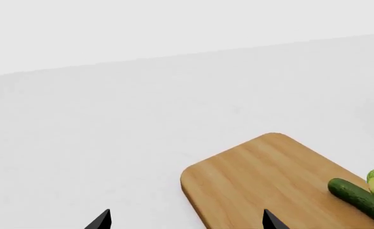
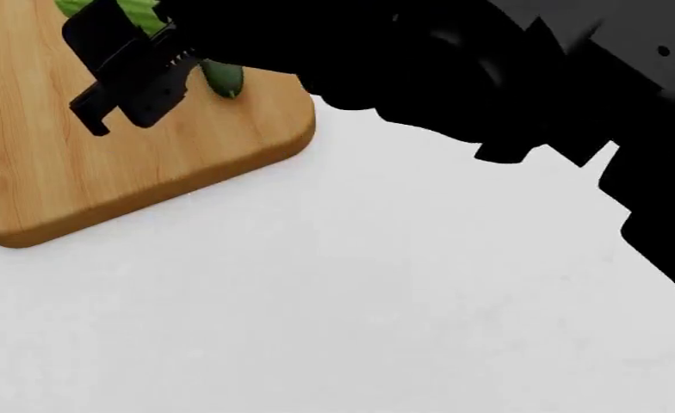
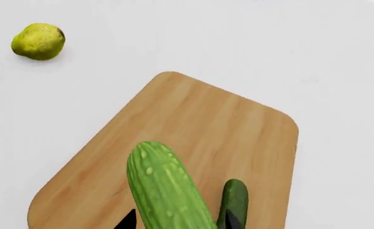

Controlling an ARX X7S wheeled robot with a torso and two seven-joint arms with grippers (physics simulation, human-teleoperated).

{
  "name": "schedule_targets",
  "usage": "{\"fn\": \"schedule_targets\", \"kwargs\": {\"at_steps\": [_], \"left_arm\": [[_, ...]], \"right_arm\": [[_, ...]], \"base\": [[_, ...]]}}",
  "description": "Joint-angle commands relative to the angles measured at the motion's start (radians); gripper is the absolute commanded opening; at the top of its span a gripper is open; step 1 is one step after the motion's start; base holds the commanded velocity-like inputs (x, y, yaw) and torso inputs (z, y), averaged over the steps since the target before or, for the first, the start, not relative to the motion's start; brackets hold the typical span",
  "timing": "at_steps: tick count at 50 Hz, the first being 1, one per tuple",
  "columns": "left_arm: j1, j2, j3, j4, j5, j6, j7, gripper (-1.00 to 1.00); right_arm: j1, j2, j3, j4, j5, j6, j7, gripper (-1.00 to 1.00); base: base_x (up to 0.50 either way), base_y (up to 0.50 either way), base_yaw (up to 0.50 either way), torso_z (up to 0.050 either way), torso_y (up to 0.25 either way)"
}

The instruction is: Clear the non-vegetable object off the cutting board and place the vegetables onto it.

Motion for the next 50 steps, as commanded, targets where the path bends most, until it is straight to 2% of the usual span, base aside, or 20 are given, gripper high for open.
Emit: {"fn": "schedule_targets", "kwargs": {"at_steps": [1, 19, 47, 48, 50], "left_arm": [[0.016, 0.006, -0.029, 0.0, 0.008, 0.013, 0.029, 1.0], [0.051, -0.016, -0.056, 0.003, 0.009, 0.031, 0.041, 1.0], [0.053, -0.033, -0.062, 0.006, -0.001, 0.039, 0.04, 1.0], [0.053, -0.033, -0.062, 0.007, -0.002, 0.039, 0.039, 1.0], [0.052, -0.034, -0.062, 0.007, -0.004, 0.039, 0.037, 1.0]], "right_arm": [[-0.068, -0.121, 0.023, 0.134, -0.087, -0.073, -0.062, -1.0], [-0.149, -0.208, 0.018, 0.218, -0.098, -0.119, -0.068, -1.0], [-0.178, -0.195, 0.011, 0.173, -0.083, -0.094, -0.062, -1.0], [-0.175, -0.194, 0.012, 0.173, -0.083, -0.094, -0.061, 1.0], [-0.171, -0.191, 0.015, 0.169, -0.081, -0.091, -0.058, 1.0]], "base": [[0.0, 0.0, 0.0, 0.0, 0.0], [0.0, 0.0, 0.0, 0.0, 0.0], [0.0, 0.0, 0.0, 0.0, 0.0], [0.0, 0.0, 0.0, 0.0, 0.0], [0.0, 0.0, 0.0, 0.0, 0.0]]}}
